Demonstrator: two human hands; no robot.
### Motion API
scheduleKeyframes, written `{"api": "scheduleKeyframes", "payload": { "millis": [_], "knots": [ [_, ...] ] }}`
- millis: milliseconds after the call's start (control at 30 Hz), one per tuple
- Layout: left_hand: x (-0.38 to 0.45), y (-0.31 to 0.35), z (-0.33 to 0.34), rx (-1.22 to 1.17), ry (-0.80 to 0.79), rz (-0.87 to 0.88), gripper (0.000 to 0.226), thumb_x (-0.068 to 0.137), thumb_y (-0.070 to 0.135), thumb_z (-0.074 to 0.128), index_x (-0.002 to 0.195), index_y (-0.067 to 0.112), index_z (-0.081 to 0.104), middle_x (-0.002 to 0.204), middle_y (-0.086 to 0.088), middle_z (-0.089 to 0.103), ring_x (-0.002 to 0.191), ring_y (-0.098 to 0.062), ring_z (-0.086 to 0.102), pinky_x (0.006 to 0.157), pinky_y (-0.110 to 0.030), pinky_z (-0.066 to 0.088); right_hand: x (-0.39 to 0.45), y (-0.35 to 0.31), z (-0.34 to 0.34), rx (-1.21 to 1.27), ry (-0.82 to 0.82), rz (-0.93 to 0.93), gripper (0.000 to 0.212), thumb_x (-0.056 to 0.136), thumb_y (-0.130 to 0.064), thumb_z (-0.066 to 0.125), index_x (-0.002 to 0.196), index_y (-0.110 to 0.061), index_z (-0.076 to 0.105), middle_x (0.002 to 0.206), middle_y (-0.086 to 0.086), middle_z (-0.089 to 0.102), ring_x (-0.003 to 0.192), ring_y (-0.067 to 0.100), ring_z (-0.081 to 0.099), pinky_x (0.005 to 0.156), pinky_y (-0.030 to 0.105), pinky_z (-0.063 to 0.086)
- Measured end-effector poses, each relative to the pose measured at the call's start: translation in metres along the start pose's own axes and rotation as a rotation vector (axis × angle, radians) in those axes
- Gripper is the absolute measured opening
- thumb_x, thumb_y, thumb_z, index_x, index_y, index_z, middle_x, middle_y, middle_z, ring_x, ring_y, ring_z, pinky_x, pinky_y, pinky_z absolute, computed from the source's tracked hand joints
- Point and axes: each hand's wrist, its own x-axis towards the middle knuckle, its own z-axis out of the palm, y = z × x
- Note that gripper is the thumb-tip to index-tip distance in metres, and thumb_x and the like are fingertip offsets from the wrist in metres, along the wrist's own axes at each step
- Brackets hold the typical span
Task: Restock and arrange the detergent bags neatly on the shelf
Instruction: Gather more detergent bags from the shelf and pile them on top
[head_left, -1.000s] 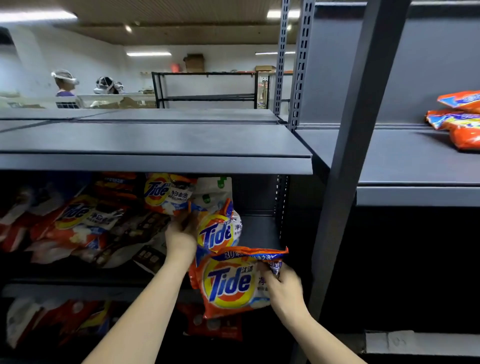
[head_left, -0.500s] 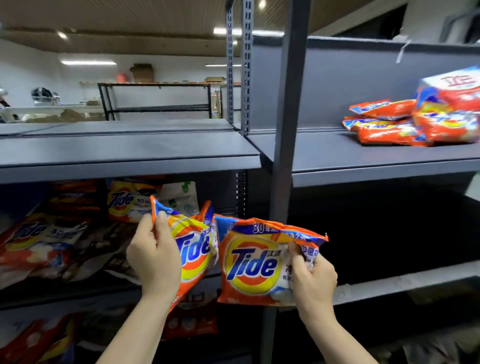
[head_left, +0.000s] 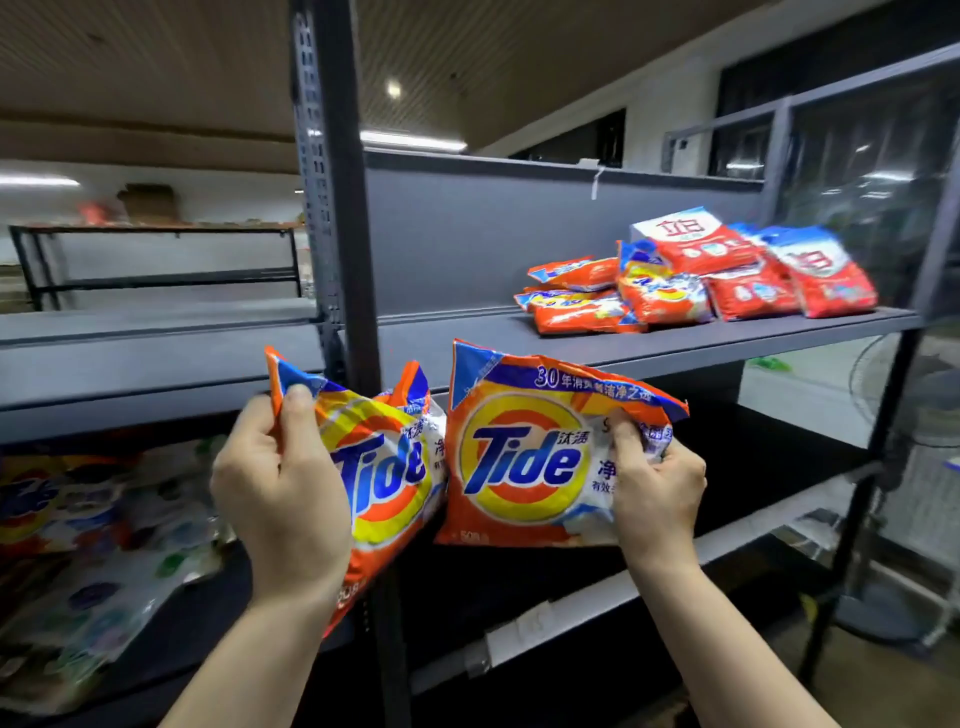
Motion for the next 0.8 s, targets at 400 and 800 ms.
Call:
{"api": "scheduleKeyframes", "payload": {
  "millis": [400, 800],
  "knots": [
    [-0.029, 0.049, 0.235, -0.160, 0.195, -0.041, 0.036, 0.091, 0.033, 0.045, 0.057, 0.022, 0.041, 0.052, 0.009, 0.042, 0.052, -0.008, 0.036, 0.057, -0.032, 0.034, 0.226, 0.049, -0.121, 0.042, 0.093, -0.106, 0.033, 0.074, -0.052, 0.066, 0.052, -0.027, 0.061, 0.051, -0.010, 0.061, 0.056, 0.019, 0.062, 0.065, 0.042, 0.053],
    [0.023, 0.039, 0.402, -0.184, 0.193, -0.241, 0.030, 0.088, 0.019, 0.043, 0.058, 0.020, 0.041, 0.058, 0.008, 0.043, 0.055, -0.010, 0.039, 0.062, -0.027, 0.035, 0.356, 0.069, -0.166, 0.196, 0.324, -0.186, 0.034, 0.083, -0.038, 0.069, 0.052, -0.026, 0.062, 0.050, -0.021, 0.060, 0.049, -0.006, 0.054, 0.059, 0.027, 0.049]
  ]
}}
